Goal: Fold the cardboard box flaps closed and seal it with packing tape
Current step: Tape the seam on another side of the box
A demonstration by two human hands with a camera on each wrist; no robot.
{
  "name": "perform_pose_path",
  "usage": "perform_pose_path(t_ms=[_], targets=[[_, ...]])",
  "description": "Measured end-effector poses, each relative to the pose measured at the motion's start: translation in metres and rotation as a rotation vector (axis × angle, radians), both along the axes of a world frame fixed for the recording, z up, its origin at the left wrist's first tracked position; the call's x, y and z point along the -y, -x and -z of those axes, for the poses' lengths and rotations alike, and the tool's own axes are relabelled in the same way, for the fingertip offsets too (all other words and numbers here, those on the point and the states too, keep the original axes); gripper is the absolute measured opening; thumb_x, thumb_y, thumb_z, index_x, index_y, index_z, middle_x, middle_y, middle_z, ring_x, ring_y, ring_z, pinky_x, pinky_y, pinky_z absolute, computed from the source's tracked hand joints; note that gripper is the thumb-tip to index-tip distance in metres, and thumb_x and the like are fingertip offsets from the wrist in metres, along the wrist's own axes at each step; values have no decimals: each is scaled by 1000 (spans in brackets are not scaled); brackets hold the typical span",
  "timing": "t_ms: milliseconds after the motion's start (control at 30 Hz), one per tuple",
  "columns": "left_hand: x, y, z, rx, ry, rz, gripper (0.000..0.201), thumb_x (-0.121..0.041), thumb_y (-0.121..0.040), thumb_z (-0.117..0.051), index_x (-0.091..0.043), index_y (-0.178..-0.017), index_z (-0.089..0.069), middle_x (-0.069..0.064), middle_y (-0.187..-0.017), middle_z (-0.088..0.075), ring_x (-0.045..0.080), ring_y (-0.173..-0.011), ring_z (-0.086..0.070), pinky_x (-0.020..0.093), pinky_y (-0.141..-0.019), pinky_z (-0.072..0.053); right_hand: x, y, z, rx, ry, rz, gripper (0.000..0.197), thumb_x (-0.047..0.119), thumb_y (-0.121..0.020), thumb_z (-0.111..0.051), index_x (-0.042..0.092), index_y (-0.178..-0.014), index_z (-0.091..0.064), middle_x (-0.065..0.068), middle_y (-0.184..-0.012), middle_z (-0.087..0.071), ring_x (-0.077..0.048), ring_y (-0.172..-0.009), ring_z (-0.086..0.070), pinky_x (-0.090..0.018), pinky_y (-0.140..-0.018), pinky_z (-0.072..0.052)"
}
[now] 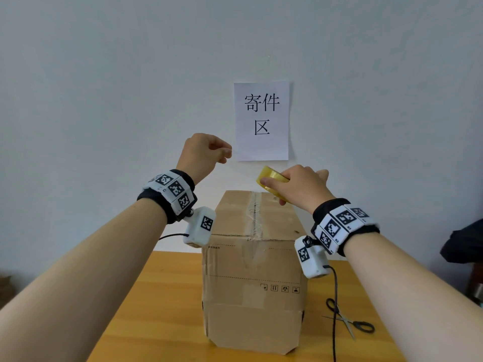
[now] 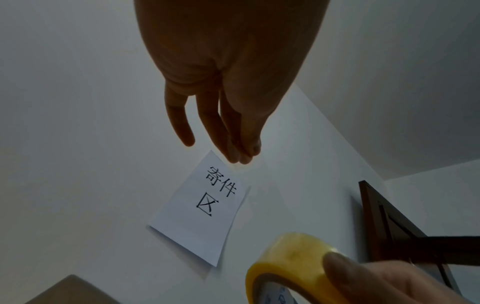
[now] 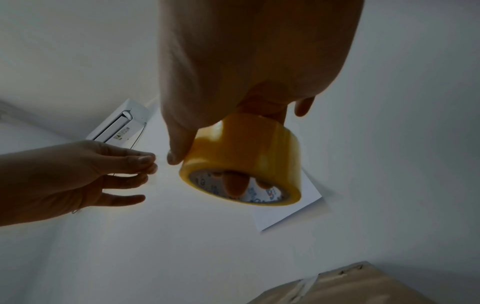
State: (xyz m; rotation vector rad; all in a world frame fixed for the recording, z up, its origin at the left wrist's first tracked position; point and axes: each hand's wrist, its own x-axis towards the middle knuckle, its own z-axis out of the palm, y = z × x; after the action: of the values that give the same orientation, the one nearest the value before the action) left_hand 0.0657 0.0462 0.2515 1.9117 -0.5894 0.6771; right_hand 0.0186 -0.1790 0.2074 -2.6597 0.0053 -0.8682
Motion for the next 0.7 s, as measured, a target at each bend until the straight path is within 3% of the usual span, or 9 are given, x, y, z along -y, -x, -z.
perform_pose_path(t_ms=[133, 233, 300, 400, 500, 567, 700], targets=[[-14, -2, 13, -122, 25, 19, 10, -13, -92, -65, -14, -93, -75, -1, -88, -77, 7, -75, -73, 13, -63, -48, -5, 12, 6, 52, -53, -68, 61, 78, -81, -50, 24, -53, -58, 3, -51, -66, -8, -86, -40, -39, -84, -27], [-26, -3, 27, -231, 56, 49, 10, -16, -93, -65, -14, -96, -74, -2, -89, -77, 4, -74, -72, 29, -82, -55, -12, 16, 10, 115, -105, -118, 67, 82, -76, -49, 23, -45, -42, 7, -39, -49, -19, -88, -41, -36, -82, -27], [-35, -3, 38, -287, 74, 63, 10, -18, -94, -66, -14, -97, -75, -3, -89, -77, 5, -77, -72, 34, -88, -55, -17, 20, 14, 125, -101, -160, 68, 78, -79, -50, 21, -46, -35, 8, -41, -39, -19, -79, -42, -36, -81, -27], [-48, 0, 53, -346, 91, 78, 11, -21, -94, -67, -15, -98, -75, -3, -91, -78, 9, -84, -73, 38, -91, -56, -22, 27, 20, 114, -95, -227, 60, 61, -90, -57, 21, -52, -33, 6, -48, -32, -14, -65, -36, -40, -88, -30], [-60, 5, 69, -402, 128, 105, 13, -22, -93, -68, -14, -101, -74, -2, -94, -78, 12, -89, -73, 39, -92, -57, -27, 33, 26, 103, -40, -246, 52, 53, -93, -56, 19, -55, -45, 5, -50, -41, -14, -66, -42, -43, -95, -30], [-65, 9, 79, -427, 144, 117, 13, -22, -93, -69, -14, -102, -74, -1, -95, -78, 12, -90, -73, 39, -91, -57, -31, 37, 28, 92, -28, -244, 48, 51, -94, -56, 19, -59, -51, 5, -54, -43, -12, -68, -42, -42, -94, -30], [-70, 16, 96, -461, 159, 130, 13, -23, -93, -69, -14, -102, -74, 0, -95, -78, 13, -90, -73, 39, -90, -57, -40, 43, 28, 76, 31, -217, 52, 55, -94, -55, 21, -56, -47, 7, -55, -43, -11, -67, -42, -41, -88, -27]])
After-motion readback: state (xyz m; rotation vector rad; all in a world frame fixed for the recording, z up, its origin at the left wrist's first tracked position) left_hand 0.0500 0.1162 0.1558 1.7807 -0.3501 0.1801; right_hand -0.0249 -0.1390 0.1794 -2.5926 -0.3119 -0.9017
